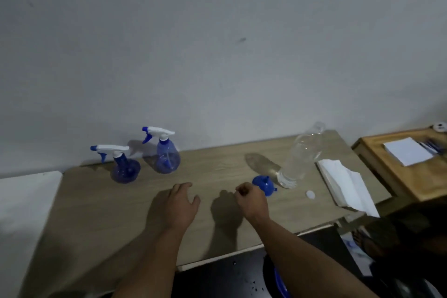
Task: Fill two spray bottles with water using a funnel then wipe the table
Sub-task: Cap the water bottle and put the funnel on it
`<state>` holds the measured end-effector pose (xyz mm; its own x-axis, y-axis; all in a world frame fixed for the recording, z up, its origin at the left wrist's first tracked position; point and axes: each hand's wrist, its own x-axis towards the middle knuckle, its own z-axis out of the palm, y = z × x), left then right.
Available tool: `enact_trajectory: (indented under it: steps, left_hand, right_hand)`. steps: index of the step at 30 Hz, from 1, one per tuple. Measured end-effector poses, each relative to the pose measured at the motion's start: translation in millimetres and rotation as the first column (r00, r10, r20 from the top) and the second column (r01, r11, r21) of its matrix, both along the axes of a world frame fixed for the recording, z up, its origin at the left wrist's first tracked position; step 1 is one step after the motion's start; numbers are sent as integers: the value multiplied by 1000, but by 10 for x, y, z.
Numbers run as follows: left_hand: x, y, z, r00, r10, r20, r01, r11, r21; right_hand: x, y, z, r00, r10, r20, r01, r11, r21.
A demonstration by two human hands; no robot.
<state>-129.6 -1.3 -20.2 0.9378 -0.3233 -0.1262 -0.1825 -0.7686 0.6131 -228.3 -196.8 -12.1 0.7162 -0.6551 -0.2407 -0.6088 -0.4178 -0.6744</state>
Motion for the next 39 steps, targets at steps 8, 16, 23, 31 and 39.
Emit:
enact_trajectory:
  steps: [8,16,23,31,39]
  left_hand:
    - [-597,-1472,363,977,-209,32,211,974,-83]
    - [-853,-2685,573,968,-240,-72,212,938,-274]
    - [-874,-3268,562,972,-166,-169,70,883,-464]
    - [-891,-3363,659,985,-81,-154,5,898,-441]
    - [-962,-3360,758,985,-67,-156,-2,913,-408]
  right_hand:
    - [-962,-1281,129,978,-204,-47,202,978,-45]
    - [-1230,-2333,-33,959,-92,-268,85,996,-39]
    - [-1142,-2654,-320,904,128,-407,-192,974,-119]
    - [-1235,-2861,-390,947,134,-292,-158,986,-61]
    - [-728,-3387,722,935,-209,285,134,956,260]
